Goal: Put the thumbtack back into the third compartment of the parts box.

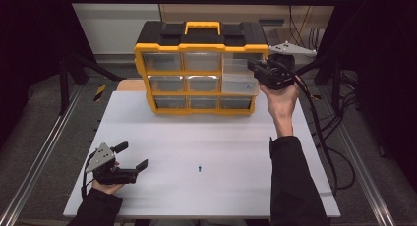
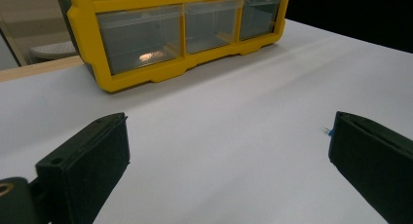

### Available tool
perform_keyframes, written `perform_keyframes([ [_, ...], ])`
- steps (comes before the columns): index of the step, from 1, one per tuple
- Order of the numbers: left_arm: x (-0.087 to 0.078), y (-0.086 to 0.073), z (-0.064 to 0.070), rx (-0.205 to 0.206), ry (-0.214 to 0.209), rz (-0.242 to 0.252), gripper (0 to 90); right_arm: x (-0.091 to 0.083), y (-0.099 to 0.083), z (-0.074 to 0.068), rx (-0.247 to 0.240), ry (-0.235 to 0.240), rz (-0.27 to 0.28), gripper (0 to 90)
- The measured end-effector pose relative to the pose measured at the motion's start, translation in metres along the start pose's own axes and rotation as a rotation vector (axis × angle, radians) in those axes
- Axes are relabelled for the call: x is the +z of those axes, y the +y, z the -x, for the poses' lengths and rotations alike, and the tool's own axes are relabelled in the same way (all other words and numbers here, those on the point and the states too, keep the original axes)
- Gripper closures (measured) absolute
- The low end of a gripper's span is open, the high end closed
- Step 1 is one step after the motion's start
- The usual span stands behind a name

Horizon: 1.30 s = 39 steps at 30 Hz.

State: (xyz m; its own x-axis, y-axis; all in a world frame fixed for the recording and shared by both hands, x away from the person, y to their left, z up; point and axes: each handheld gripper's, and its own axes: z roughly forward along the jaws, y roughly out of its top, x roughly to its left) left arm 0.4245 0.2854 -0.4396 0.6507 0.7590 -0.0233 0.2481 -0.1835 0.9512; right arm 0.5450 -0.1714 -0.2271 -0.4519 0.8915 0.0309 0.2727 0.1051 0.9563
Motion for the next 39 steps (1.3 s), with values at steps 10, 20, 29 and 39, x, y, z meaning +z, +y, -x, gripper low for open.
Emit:
perform_keyframes([
  [10,0.0,0.0,0.0,-0.001,0.001,0.001,0.9,0.006,-0.003,0.004,0.003,-0.022,-0.032,85.3],
  [20,0.0,0.0,0.0,-0.001,0.001,0.0,0.9,0.012,-0.013,0.012,0.014,-0.031,-0.061,85.1],
  [29,0.0,0.0,0.0,-0.002,0.001,0.001,0.9,0.013,-0.012,0.015,0.014,-0.052,-0.071,79.4],
  [39,0.0,0.0,0.0,-0.001,0.001,-0.002,0.9,0.005,-0.009,0.014,0.004,-0.024,-0.031,68.3],
])
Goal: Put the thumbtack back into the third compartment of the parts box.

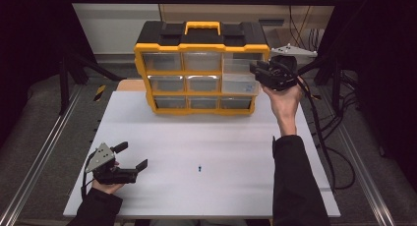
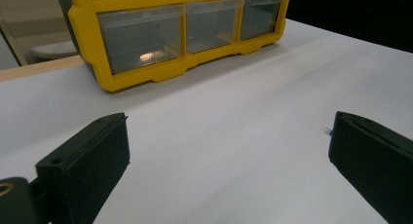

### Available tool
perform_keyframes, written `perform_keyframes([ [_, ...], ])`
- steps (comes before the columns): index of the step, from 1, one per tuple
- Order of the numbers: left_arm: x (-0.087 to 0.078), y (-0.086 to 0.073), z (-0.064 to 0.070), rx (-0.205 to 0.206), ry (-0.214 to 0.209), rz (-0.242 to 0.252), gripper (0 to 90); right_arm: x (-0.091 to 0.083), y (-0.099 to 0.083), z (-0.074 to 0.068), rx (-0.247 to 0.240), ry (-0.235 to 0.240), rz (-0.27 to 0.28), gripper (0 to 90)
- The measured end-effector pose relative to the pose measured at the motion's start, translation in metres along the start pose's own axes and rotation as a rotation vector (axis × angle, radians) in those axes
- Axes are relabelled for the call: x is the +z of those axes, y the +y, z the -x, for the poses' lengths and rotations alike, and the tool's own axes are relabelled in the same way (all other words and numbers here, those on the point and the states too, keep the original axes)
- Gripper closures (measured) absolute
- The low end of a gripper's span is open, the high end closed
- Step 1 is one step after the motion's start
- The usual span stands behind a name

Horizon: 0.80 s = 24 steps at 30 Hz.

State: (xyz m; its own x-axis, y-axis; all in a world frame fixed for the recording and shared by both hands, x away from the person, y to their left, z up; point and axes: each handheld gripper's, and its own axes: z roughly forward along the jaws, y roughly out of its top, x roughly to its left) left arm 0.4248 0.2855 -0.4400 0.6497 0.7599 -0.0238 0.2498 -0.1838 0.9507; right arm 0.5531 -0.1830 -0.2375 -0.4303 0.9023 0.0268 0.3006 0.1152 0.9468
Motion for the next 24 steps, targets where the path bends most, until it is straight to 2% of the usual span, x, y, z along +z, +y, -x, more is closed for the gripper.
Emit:
perform_keyframes([
  [3,0.0,0.0,0.0,0.0,0.0,0.0,0.9,-0.007,0.002,-0.001,0.003,0.011,0.033,61.7],
  [7,0.0,0.0,0.0,0.0,0.0,0.001,0.9,-0.016,0.004,-0.003,-0.003,0.022,0.079,47.7],
  [11,0.0,0.0,0.0,0.002,0.0,0.0,0.9,-0.023,0.003,-0.008,-0.006,0.019,0.097,31.3],
  [15,0.0,0.0,0.0,0.003,0.0,0.0,0.9,-0.028,0.0,-0.014,-0.009,0.016,0.11,19.0],
  [24,0.0,0.0,0.001,0.005,0.002,0.0,0.8,-0.038,-0.014,-0.027,-0.045,0.021,0.127,10.3],
])
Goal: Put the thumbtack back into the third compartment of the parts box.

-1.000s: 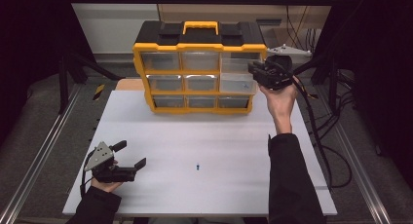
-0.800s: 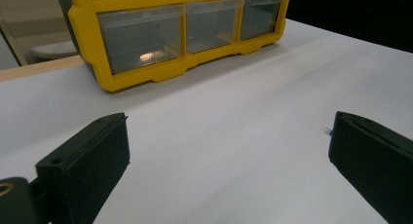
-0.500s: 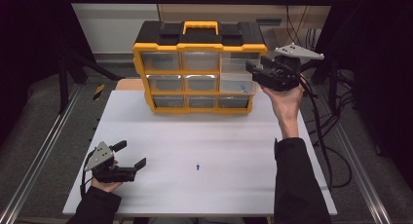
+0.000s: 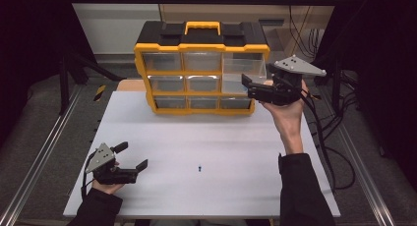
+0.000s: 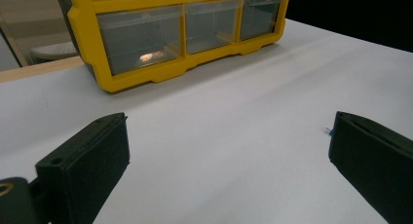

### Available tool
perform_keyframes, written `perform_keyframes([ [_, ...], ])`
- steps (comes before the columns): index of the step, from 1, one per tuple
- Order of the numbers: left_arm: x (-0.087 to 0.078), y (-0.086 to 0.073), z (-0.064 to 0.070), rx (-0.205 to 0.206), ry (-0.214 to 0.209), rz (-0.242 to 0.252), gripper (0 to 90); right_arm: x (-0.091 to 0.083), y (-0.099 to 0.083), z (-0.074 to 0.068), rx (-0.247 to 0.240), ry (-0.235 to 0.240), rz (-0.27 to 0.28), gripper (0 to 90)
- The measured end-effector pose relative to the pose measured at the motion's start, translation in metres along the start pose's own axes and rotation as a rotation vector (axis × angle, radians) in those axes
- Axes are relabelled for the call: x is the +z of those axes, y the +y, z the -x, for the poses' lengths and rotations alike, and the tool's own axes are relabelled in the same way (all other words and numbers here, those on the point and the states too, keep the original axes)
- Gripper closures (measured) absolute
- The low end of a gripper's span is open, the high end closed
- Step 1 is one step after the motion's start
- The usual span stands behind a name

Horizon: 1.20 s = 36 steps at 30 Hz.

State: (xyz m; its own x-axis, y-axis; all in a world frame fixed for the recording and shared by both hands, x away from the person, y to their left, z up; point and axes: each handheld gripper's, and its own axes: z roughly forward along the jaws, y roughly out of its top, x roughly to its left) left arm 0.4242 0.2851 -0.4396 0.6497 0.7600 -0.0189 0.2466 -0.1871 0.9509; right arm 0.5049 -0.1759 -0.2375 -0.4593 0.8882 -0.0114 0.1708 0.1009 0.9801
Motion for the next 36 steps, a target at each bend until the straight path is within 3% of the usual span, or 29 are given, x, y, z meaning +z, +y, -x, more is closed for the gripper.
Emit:
perform_keyframes([
  [22,0.0,0.0,0.001,0.002,0.001,0.002,0.8,-0.021,-0.04,-0.015,0.021,0.027,0.013,7.0],
  [36,0.0,0.0,0.001,0.002,0.0,0.001,0.8,-0.024,-0.067,-0.027,0.022,0.055,-0.022,6.1],
])
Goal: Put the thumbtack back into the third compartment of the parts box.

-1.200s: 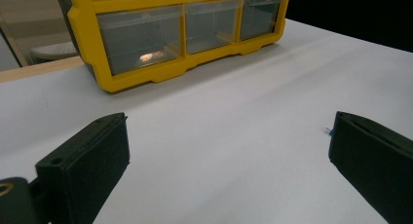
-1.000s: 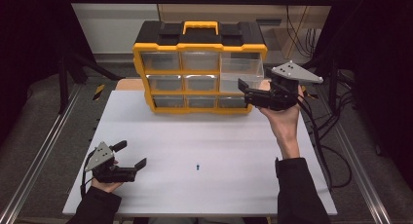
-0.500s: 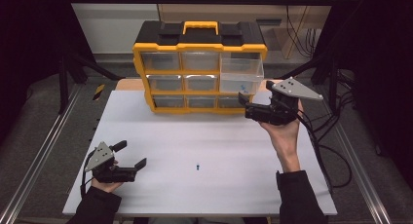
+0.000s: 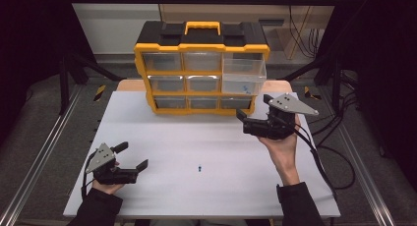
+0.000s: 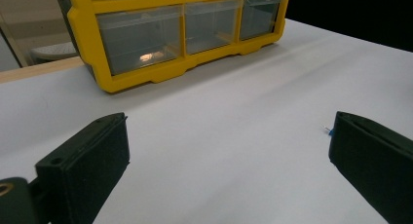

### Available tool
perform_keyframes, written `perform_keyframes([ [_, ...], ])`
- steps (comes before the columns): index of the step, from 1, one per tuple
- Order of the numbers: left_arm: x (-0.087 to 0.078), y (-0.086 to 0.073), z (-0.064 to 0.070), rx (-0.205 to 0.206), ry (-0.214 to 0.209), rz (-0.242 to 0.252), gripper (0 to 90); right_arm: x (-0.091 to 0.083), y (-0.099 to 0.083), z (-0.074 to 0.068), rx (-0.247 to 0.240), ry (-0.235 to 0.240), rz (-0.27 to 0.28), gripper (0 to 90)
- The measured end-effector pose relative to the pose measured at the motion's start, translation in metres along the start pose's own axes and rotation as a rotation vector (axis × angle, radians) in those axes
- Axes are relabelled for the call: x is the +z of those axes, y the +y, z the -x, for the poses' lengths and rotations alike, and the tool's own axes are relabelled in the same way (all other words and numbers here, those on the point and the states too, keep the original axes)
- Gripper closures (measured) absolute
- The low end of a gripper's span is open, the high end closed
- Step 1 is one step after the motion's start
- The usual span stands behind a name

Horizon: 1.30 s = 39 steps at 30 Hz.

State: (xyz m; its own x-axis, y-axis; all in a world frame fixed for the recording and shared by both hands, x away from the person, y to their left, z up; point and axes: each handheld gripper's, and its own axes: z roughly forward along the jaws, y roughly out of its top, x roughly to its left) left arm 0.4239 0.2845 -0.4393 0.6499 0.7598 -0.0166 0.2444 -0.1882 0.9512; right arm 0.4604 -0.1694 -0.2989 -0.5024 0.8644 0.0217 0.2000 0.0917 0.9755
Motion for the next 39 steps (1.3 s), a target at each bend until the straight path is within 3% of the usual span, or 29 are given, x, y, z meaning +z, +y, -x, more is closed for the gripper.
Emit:
perform_keyframes([
  [19,0.001,0.0,0.0,0.001,-0.002,-0.002,0.8,0.01,-0.049,-0.01,0.031,0.036,-0.078,5.8],
  [39,0.0,0.0,0.001,0.004,-0.004,-0.002,0.8,0.017,-0.074,-0.032,0.016,0.083,-0.109,5.9],
])
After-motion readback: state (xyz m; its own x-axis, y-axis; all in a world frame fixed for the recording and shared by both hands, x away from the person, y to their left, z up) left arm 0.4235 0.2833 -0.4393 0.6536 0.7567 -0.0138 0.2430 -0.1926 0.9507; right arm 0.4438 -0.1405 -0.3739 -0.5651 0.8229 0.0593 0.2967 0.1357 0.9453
